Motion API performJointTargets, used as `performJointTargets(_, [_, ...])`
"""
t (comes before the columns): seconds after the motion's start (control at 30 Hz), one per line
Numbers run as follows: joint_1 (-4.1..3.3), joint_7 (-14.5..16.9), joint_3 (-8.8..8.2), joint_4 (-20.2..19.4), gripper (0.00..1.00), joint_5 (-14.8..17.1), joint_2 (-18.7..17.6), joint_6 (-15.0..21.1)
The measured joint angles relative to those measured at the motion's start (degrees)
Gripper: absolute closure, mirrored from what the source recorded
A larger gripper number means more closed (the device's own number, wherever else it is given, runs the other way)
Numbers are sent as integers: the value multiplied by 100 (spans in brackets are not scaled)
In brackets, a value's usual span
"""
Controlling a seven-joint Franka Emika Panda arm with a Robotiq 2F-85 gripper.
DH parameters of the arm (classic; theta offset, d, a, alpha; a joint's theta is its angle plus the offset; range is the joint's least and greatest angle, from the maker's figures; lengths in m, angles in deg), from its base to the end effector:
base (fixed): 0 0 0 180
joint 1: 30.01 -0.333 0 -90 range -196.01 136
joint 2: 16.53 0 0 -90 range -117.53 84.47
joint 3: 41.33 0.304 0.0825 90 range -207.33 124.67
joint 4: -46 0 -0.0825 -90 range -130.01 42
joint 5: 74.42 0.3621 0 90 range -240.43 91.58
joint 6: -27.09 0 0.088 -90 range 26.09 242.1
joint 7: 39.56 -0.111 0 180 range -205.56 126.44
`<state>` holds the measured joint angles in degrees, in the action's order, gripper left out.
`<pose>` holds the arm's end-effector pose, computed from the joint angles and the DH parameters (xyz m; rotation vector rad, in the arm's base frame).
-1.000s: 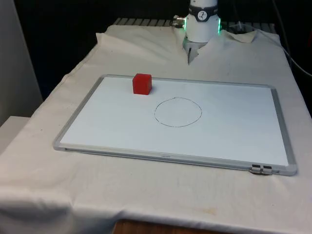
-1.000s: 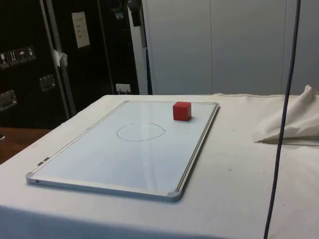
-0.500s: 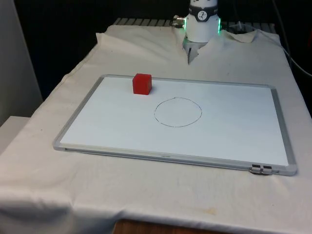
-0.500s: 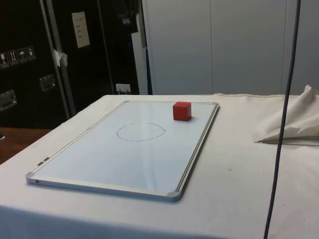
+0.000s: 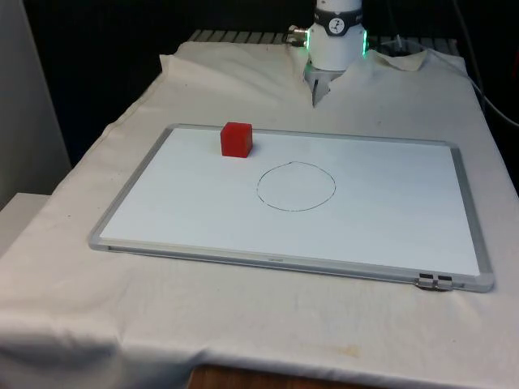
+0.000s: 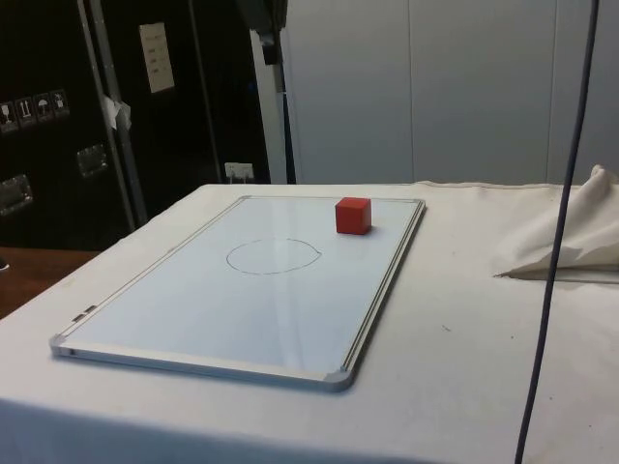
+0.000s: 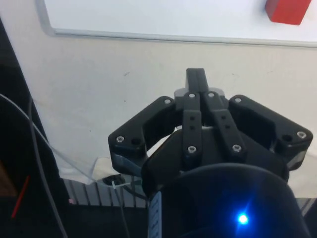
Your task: Push the cube into the marked area.
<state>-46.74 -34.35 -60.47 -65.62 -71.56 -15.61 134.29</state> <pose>0.5264 -0.0189 0.4709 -3.0834 -0.0506 0.0901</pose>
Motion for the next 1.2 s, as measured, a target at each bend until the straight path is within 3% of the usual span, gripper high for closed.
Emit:
performJointTargets(0.6, [6,521,-367,-659,100,160,395,619])
performJointTargets(0.87, [17,900,-659,-831,100,155,424,1071])
performJointTargets(1.2, [23,1249,-1003,-1014,100,69,424,1341])
